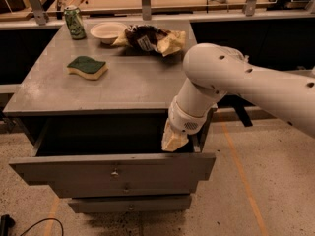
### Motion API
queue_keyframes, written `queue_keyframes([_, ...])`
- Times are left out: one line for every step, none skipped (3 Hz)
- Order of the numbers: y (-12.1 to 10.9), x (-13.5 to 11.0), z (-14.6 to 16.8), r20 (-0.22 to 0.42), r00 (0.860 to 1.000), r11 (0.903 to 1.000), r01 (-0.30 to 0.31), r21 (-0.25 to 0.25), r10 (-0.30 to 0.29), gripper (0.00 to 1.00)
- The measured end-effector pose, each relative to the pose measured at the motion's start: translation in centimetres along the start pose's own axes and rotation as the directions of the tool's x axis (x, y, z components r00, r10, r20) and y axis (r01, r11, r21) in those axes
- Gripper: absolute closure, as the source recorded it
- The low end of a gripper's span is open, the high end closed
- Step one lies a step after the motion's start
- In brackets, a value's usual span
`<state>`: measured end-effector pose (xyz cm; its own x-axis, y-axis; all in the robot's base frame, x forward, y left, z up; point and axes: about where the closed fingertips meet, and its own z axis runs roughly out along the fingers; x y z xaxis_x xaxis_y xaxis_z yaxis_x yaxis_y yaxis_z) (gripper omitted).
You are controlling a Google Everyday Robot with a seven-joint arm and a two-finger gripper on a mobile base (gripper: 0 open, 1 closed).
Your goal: Open top drawer
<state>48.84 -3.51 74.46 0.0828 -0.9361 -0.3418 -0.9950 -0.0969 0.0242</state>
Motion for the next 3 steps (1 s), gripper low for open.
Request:
queue_keyframes([-0.8,-0.1,0.9,-0.006,1.0,0.9985,0.009,0.054,-0.009,1.0])
queue_keyframes([-1.7,0.2,1.8,-0.019,1.0,0.9936,0.01,0.112,-0.008,1.0])
queue_keyframes([-2.7,0.9,3.2,-0.041,0.999,0.9873,0.001,0.159,0.005,1.0])
